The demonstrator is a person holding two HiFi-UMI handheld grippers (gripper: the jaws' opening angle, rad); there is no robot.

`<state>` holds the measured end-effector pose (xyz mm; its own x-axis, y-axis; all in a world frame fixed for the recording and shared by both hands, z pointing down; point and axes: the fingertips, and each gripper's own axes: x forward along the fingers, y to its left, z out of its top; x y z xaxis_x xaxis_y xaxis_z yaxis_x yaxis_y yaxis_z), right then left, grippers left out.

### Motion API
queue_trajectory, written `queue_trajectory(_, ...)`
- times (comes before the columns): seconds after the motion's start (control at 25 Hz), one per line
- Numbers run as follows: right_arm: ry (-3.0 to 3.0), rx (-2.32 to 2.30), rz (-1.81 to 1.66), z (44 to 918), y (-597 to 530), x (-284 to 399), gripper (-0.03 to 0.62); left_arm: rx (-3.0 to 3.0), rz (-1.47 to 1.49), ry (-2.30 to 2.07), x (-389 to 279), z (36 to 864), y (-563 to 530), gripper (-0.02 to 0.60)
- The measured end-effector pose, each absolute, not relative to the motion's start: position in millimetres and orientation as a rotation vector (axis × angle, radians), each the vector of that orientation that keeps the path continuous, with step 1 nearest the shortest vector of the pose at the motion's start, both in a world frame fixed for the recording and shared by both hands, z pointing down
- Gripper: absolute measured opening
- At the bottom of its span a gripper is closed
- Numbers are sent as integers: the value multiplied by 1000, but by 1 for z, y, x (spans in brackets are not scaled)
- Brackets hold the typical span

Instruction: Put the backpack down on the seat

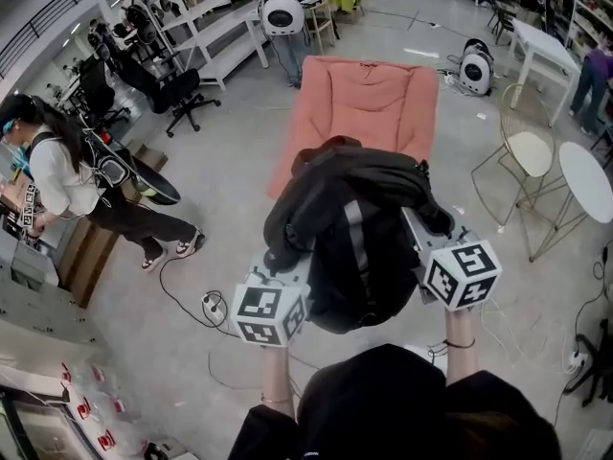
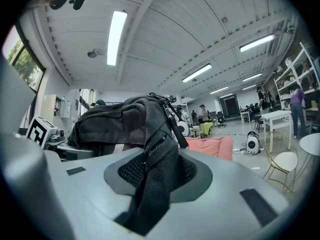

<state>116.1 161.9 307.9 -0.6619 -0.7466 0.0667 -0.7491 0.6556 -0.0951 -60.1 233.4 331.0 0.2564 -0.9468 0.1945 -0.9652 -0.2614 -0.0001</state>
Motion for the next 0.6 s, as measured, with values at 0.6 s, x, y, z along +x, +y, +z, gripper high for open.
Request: queue_trajectory(0.6, -2794, 1350, 217, 322, 93, 93, 114, 2396, 243, -1769, -86, 347, 159, 127)
